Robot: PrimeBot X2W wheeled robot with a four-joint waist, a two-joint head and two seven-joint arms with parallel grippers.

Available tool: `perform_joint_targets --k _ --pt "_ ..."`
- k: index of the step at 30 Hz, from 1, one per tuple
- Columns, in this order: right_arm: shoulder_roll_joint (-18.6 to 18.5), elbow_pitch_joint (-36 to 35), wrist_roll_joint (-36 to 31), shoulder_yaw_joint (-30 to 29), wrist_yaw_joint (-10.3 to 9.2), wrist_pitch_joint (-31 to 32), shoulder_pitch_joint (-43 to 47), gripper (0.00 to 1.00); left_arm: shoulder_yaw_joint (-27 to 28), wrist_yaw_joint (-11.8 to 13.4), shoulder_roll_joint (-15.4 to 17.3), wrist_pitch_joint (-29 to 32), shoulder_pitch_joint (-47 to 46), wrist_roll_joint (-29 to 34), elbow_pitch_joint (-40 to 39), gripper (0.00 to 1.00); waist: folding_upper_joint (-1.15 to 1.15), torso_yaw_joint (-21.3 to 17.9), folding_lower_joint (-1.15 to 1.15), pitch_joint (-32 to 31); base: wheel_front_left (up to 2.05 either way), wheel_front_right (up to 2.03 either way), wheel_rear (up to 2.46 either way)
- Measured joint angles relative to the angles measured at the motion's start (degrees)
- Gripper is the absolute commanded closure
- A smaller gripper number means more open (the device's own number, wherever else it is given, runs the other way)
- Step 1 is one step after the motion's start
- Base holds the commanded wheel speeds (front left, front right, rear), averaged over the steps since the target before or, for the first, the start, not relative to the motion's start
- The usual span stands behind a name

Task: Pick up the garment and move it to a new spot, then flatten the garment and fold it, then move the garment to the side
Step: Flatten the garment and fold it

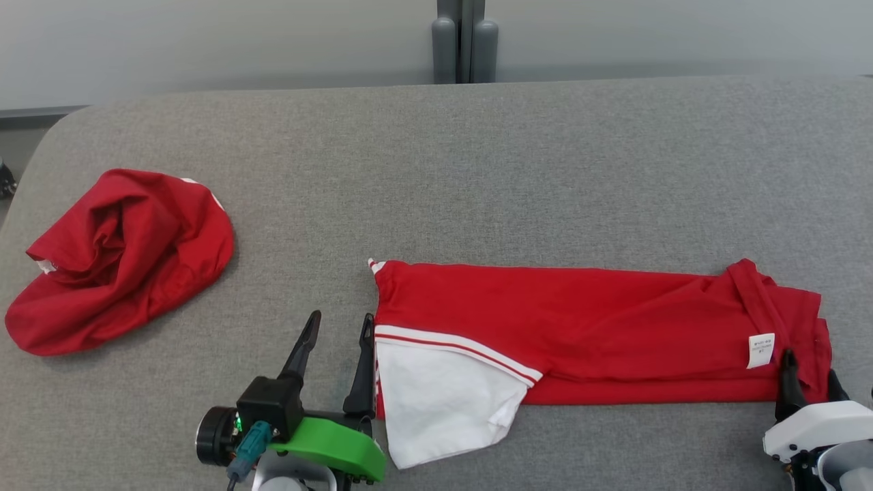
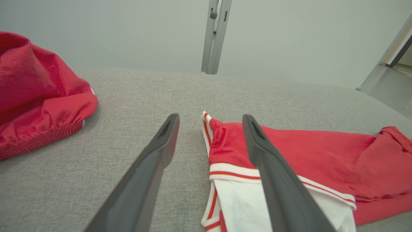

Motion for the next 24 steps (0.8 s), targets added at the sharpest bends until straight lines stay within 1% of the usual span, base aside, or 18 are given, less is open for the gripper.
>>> perform_joint_targets --k 4,8,9,10,13,18,20,24 --pt "-0.2 3.5 2.8 1.8 -0.05 -0.2 -2.1 0.00 0.2 0.0 0.0 0.0 -0.4 0.3 0.0 0.00 0.00 0.4 0.00 1.0 0.00 0.00 0.00" --pt "-1.1 5.5 5.4 5.5 -0.14 -0.4 -3.3 0.00 0.2 -0.2 0.0 0.0 -0.9 0.4 0.0 0.00 0.00 0.9 0.00 1.5 0.00 0.00 0.00" --pt "-1.3 5.8 6.2 6.6 -0.19 -0.4 -3.4 0.67 0.3 -0.2 0.0 0.0 -1.0 0.4 0.1 0.00 0.00 0.9 0.00 1.5 0.00 0.00 0.00" --pt "-1.6 6.0 6.8 7.4 -0.27 -0.4 -3.6 1.00 0.3 -0.2 0.0 0.0 -1.0 0.4 0.1 0.00 0.00 1.0 0.00 1.5 0.00 0.00 0.00" --pt "-2.2 7.1 8.8 10.1 -0.04 -0.4 -4.3 1.00 0.2 -0.2 0.0 0.0 -1.0 0.4 0.3 0.00 0.00 1.0 0.00 0.9 0.00 0.00 0.00" --pt "-4.5 8.5 10.1 10.6 0.10 -0.2 -4.3 1.00 0.1 -0.2 0.0 0.0 -0.8 0.3 0.5 0.00 0.00 0.8 0.00 -0.3 0.00 0.00 0.00" --pt "-5.8 9.2 10.1 10.1 0.11 -0.2 -4.3 1.00 0.2 -0.2 0.0 0.0 -0.7 0.3 0.6 0.00 0.00 0.7 0.00 -0.8 0.00 0.00 0.00" --pt "-9.8 10.2 9.8 6.9 0.03 -0.1 -4.2 1.00 0.1 -0.2 0.0 0.0 -0.4 0.1 0.6 0.00 0.00 0.5 0.00 -1.9 0.00 0.00 0.00"
